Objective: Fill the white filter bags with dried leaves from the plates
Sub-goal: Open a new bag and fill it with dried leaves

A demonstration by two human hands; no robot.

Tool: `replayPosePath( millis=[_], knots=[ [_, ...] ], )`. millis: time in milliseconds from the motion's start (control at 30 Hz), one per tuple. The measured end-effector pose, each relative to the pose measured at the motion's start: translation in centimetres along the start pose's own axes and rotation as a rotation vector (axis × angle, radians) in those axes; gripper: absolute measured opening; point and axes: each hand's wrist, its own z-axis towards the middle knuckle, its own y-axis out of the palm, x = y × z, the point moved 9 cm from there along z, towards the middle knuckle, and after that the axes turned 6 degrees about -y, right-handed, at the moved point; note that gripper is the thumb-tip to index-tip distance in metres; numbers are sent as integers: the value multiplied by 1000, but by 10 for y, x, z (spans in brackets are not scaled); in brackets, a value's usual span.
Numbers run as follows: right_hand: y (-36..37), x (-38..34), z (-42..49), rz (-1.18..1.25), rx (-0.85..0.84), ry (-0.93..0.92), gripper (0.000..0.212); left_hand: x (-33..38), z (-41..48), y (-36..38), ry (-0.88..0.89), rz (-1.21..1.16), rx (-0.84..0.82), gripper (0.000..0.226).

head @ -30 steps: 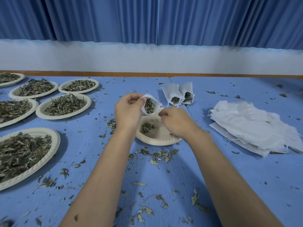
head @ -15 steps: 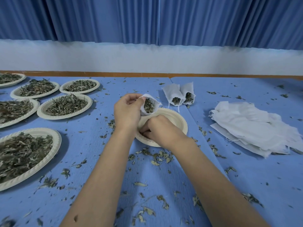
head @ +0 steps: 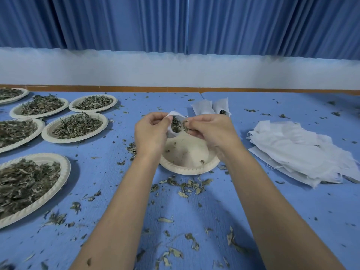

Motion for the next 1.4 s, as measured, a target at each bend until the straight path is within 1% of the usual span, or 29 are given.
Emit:
replayPosePath(
  millis=[67, 167, 267, 367, 467, 567, 667, 733, 800, 900, 967, 1000, 1033, 1067, 1100, 1167, 1200, 1233, 1300, 1367, 1400],
  knots=[
    [0, 1, -1, -12, 33, 3, 14, 2, -2, 4, 29, 41, -18, 13],
    [-5, 4, -2, -208, 124, -26, 18, 4, -6, 13, 51, 65, -77, 14],
    [-12, -2, -4, -304, 210, -107, 14, 7, -12, 25, 91, 116, -172, 12],
    [-19, -13, -8, -453, 290, -192, 15, 5, -18, 37, 87, 86, -279, 16],
    [-18, -13, -10, -595, 276, -226, 13, 1, -22, 44, 53, 41, -350, 16],
    [-11, -13, -8, -636, 202, -241, 17, -4, -21, 42, 23, -49, -345, 13],
    [4, -14, -6, -624, 37, -236, 20, -4, -16, 33, 48, -75, -280, 11],
    [12, -14, -6, -548, -42, -214, 20, -2, -13, 28, 71, -82, -223, 11],
    [12, -17, -6, -465, -37, -218, 18, 0, -9, 22, 87, -88, -168, 12],
    [6, -23, -6, -308, 1, -242, 15, 0, -5, 16, 65, -119, -118, 12],
    [-4, -25, -6, -196, 51, -223, 15, 0, -4, 12, 38, -152, -93, 11],
    [-10, -24, -5, -194, 84, -205, 14, 0, -3, 11, 30, -163, -79, 11],
    [-18, -22, -4, -274, 112, -182, 12, 0, -2, 9, 28, -166, -63, 12],
    [-23, -19, -2, -444, 114, -154, 12, 0, -1, 7, 32, -160, -47, 12],
    [-24, -15, 0, -662, 71, -118, 14, 1, 0, 5, 38, -150, -33, 13],
    [-20, 3, 1, -1022, -102, 5, 20, 2, 2, 2, 44, -138, -14, 12],
    [-17, 13, -1, -1125, -193, 77, 21, 2, 2, 1, 44, -135, -9, 12],
    [-13, 21, -5, -1189, -276, 130, 19, 2, 2, 1, 46, -131, -7, 12],
    [-4, 27, -12, -1269, -405, 164, 22, 3, 2, 0, 54, -121, -3, 12],
    [2, 32, -15, -1312, -484, 169, 28, 4, 2, -1, 64, -111, 5, 11],
    [5, 32, -17, -1330, -504, 160, 26, 4, 2, -2, 68, -110, 7, 11]
  ],
)
